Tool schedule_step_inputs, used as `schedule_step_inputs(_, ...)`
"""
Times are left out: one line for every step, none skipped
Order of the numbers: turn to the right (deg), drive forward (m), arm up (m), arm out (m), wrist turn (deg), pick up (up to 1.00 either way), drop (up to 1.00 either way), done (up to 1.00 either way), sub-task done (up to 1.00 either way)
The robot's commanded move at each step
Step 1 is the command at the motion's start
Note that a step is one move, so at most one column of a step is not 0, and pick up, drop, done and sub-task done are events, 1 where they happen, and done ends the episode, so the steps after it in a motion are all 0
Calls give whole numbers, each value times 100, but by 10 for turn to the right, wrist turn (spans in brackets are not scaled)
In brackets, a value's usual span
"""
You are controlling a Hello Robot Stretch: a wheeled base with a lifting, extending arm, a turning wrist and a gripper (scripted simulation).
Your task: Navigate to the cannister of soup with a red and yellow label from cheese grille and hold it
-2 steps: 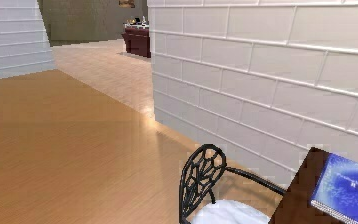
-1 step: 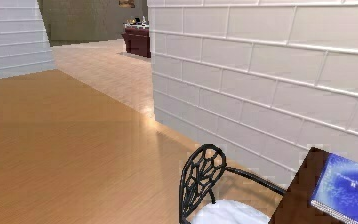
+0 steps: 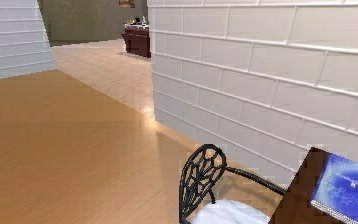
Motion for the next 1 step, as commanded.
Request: schedule_step_inputs(0,0,0,0,0,0,0,100,0)
